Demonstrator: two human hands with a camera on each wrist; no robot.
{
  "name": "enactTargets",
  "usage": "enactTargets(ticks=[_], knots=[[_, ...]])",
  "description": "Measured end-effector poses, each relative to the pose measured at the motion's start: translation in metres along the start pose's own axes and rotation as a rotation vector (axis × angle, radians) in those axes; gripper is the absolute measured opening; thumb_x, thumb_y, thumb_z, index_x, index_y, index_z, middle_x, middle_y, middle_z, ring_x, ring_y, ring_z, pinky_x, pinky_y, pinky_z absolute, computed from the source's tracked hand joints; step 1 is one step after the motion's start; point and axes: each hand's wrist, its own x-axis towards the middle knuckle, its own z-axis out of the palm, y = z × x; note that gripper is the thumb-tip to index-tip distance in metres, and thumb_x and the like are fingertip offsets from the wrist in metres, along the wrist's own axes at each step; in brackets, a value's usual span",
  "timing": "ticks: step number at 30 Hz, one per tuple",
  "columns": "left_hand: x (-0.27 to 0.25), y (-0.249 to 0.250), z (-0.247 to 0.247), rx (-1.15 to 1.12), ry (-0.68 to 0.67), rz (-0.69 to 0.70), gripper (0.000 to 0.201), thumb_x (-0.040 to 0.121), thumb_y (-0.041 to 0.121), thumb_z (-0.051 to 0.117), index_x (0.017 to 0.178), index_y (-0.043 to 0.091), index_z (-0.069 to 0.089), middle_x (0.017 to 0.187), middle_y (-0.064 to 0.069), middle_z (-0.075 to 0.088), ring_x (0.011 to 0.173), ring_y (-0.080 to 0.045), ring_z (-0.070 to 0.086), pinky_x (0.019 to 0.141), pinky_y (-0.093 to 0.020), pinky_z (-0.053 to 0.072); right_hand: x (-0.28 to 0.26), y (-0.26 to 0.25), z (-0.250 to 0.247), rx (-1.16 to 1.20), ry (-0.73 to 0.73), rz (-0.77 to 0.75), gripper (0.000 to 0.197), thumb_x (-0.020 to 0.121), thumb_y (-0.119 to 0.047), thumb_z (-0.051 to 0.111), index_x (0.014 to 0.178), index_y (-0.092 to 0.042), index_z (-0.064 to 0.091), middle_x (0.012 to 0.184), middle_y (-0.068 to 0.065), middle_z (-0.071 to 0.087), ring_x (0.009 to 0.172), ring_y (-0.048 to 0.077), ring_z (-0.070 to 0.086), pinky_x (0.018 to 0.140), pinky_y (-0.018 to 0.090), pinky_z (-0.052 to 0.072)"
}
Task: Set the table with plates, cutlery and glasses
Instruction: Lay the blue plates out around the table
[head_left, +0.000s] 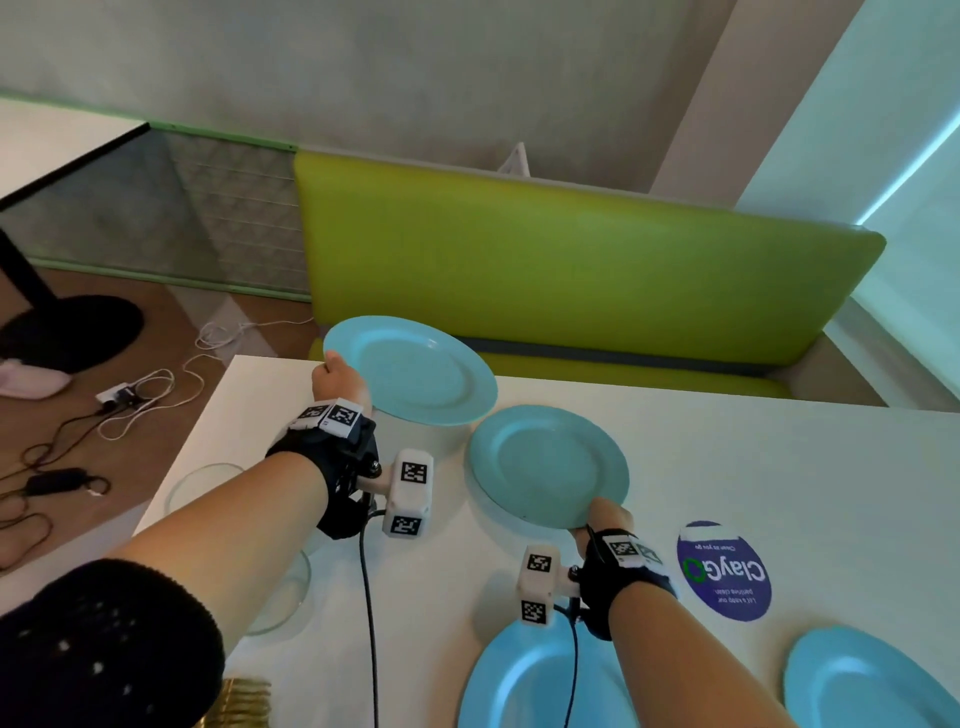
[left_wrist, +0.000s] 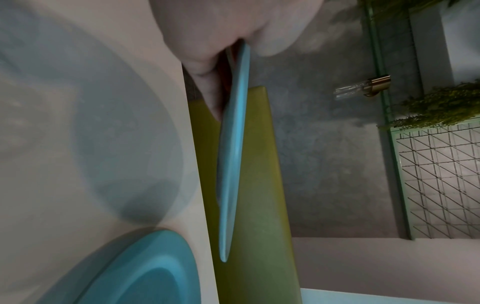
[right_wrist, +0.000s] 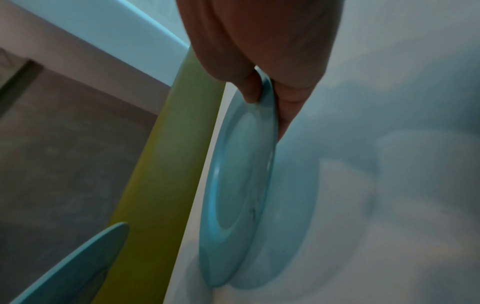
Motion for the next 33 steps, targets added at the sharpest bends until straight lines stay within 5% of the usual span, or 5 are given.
enactTargets(ticks=[4, 9, 16, 27, 33], knots=[[0.010, 0.000, -0.003, -0.035, 0.008, -0.008, 0.057, 0.097, 0.044, 0.025, 0.135, 0.006, 0.046, 0.136, -0.018, 0.053, 0.121, -0.037, 0.053, 0.103, -0.050, 0.043, 0.001, -0.004, 0.010, -0.216, -0.176, -0.031, 0.040, 0.097, -0.009, 0.044, 0.135, 0.001, 0.043, 0.138, 0.019, 0.048, 0.117, 0.033, 0.054, 0.097, 0.041, 0.048], [0.021, -0.001, -0.004, -0.037, 0.021, 0.008, 0.055, 0.097, 0.042, 0.025, 0.133, 0.006, 0.047, 0.134, -0.018, 0.054, 0.120, -0.037, 0.054, 0.101, -0.049, 0.044, 0.011, -0.005, 0.022, -0.244, -0.123, -0.004, 0.044, 0.090, -0.006, 0.056, 0.131, 0.005, 0.045, 0.101, 0.020, 0.047, 0.082, 0.038, 0.053, 0.094, 0.054, 0.049], [0.025, -0.006, -0.003, -0.069, 0.020, -0.013, 0.053, 0.097, 0.043, 0.027, 0.130, 0.009, 0.051, 0.131, -0.016, 0.057, 0.117, -0.036, 0.056, 0.100, -0.049, 0.047, 0.010, -0.003, 0.031, -0.292, -0.130, -0.008, 0.046, 0.080, -0.010, 0.068, 0.121, 0.002, 0.053, 0.073, 0.012, 0.051, 0.082, 0.037, 0.057, 0.090, 0.054, 0.051], [0.009, -0.004, 0.004, -0.098, -0.023, -0.006, 0.056, 0.095, 0.046, 0.028, 0.130, 0.008, 0.049, 0.132, -0.017, 0.055, 0.117, -0.037, 0.056, 0.099, -0.050, 0.046, 0.011, -0.007, 0.030, -0.356, -0.156, 0.016, 0.047, 0.080, -0.013, 0.066, 0.123, -0.002, 0.049, 0.102, 0.020, 0.056, 0.075, 0.034, 0.060, 0.082, 0.048, 0.056], [0.001, -0.010, 0.018, -0.090, -0.071, -0.017, 0.061, 0.089, 0.051, 0.029, 0.129, 0.010, 0.049, 0.130, -0.017, 0.057, 0.116, -0.037, 0.057, 0.099, -0.051, 0.047, 0.003, -0.025, 0.019, -0.568, -0.107, -0.094, 0.044, 0.083, -0.016, 0.064, 0.118, 0.004, 0.049, 0.093, 0.016, 0.051, 0.086, 0.031, 0.057, 0.079, 0.048, 0.056]])
